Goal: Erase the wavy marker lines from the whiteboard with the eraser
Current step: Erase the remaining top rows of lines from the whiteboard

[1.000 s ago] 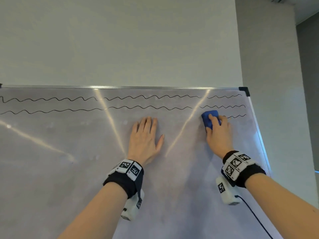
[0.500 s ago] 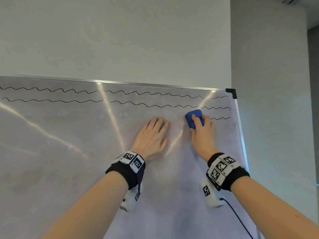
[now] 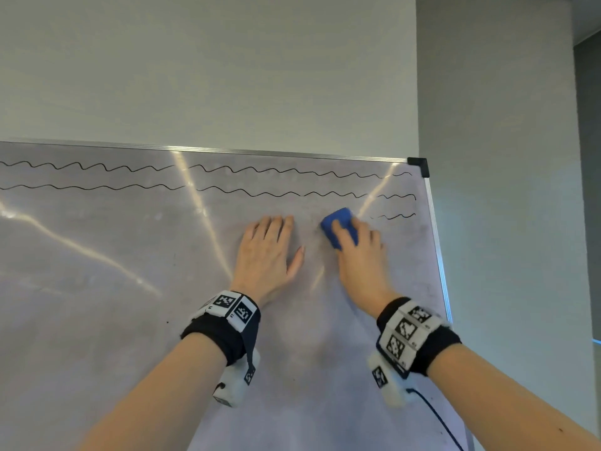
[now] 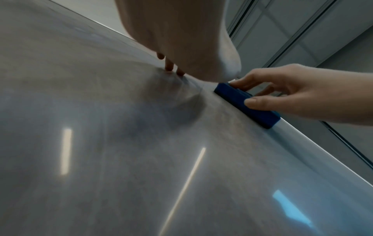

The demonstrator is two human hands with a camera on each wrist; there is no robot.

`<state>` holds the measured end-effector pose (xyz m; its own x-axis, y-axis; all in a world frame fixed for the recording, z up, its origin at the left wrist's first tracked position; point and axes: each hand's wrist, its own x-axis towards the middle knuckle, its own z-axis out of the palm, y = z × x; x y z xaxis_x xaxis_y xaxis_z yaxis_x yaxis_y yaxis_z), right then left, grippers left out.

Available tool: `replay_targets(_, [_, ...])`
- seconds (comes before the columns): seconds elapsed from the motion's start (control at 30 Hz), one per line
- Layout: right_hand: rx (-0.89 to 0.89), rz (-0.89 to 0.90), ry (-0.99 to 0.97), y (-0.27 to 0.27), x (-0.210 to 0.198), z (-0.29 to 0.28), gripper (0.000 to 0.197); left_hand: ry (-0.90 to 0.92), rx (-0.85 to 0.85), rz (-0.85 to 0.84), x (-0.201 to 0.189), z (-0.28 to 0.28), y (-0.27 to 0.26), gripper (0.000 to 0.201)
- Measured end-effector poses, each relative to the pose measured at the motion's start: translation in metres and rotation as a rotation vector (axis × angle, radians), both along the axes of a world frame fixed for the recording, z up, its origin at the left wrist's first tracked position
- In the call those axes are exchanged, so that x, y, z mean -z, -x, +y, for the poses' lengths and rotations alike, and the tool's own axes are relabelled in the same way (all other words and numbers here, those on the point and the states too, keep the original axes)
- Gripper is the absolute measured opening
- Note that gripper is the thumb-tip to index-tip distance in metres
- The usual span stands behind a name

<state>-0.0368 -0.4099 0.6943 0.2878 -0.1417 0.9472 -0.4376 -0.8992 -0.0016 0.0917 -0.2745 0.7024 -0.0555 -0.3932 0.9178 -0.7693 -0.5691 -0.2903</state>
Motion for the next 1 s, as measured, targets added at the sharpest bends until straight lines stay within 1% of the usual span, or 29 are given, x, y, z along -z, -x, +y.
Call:
replay_targets(0.07, [0.001, 0.093, 0.163, 0.003, 0.01, -0.011, 0.067, -0.009, 0.002, -0.001, 0.0, 0.002, -0.001, 0.061])
replay_targets(0.1, [0.0, 0.1, 0.188, 0.009, 0.005, -0.02, 0.066, -0.015, 0.001, -0.008, -0.001, 0.003, -0.001, 0.061])
replay_targets(0.13, [-0.006, 0.07, 0.148, 0.016, -0.003, -0.031, 0.062, -0.022, -0.001, -0.012, 0.0, 0.004, -0.002, 0.061])
replay_targets(0.17, [0.0, 0.015, 0.054, 0.024, -0.012, -0.04, 0.058, -0.029, -0.004, -0.01, 0.0, 0.005, -0.003, 0.061])
replay_targets(0.23, [0.075, -0.105, -0.165, 0.033, -0.025, -0.053, 0.051, -0.032, -0.006, 0.005, 0.001, 0.005, -0.002, 0.061])
replay_targets(0.27, [0.114, -0.135, -0.226, 0.032, -0.027, -0.052, 0.05, -0.03, -0.007, 0.016, 0.002, 0.004, -0.001, 0.061])
replay_targets(0.3, [0.126, -0.13, -0.244, 0.03, -0.025, -0.044, 0.051, -0.028, -0.004, 0.029, 0.002, 0.003, 0.001, 0.061])
replay_targets(0.33, [0.106, -0.089, -0.203, 0.026, -0.021, -0.034, 0.053, -0.023, -0.001, 0.039, 0.003, 0.002, 0.002, 0.061])
replay_targets(0.4, [0.006, 0.054, -0.027, 0.018, -0.005, -0.021, 0.06, -0.014, 0.0, 0.045, 0.003, 0.002, 0.004, 0.06])
replay_targets(0.43, [-0.002, 0.105, 0.063, 0.019, 0.0, -0.025, 0.064, -0.017, -0.003, 0.046, 0.002, 0.002, 0.004, 0.061])
replay_targets(0.47, [0.003, 0.118, 0.116, 0.023, 0.0, -0.033, 0.066, -0.021, -0.006, 0.043, 0.002, 0.003, 0.004, 0.061])
replay_targets(0.5, [0.011, 0.106, 0.088, 0.031, -0.004, -0.042, 0.064, -0.023, -0.008, 0.037, 0.001, 0.004, 0.004, 0.062])
replay_targets(0.53, [0.02, 0.052, 0.01, 0.04, -0.008, -0.051, 0.059, -0.023, -0.009, 0.031, 0.001, 0.005, 0.003, 0.062])
replay_targets(0.6, [0.085, -0.098, -0.2, 0.05, -0.016, -0.064, 0.051, -0.018, -0.01, 0.026, 0.0, 0.006, 0.003, 0.062])
replay_targets(0.63, [0.128, -0.155, -0.259, 0.05, -0.018, -0.065, 0.049, -0.015, -0.01, 0.029, 0.0, 0.005, 0.004, 0.062])
replay_targets(0.67, [0.147, -0.171, -0.287, 0.047, -0.018, -0.058, 0.049, -0.013, -0.008, 0.036, 0.0, 0.004, 0.005, 0.062])
replay_targets(0.7, [0.142, -0.154, -0.282, 0.041, -0.018, -0.048, 0.051, -0.011, -0.003, 0.046, 0.001, 0.003, 0.005, 0.062])
replay_targets(0.77, [0.085, -0.039, -0.156, 0.025, -0.007, -0.029, 0.058, -0.001, 0.003, 0.062, 0.001, 0.002, 0.007, 0.062])
replay_targets(0.8, [0.056, 0.02, -0.079, 0.019, 0.0, -0.024, 0.063, -0.001, 0.001, 0.067, 0.001, 0.002, 0.008, 0.062])
replay_targets(0.87, [0.04, 0.066, 0.025, 0.022, 0.004, -0.031, 0.066, -0.014, -0.006, 0.07, 0.0, 0.003, 0.009, 0.063])
replay_targets(0.93, [0.034, 0.055, -0.02, 0.037, -0.002, -0.047, 0.058, -0.027, -0.014, 0.063, -0.001, 0.006, 0.009, 0.063])
replay_targets(1.0, [0.064, -0.038, -0.156, 0.052, -0.012, -0.064, 0.051, -0.039, -0.021, 0.058, -0.002, 0.007, 0.009, 0.063])
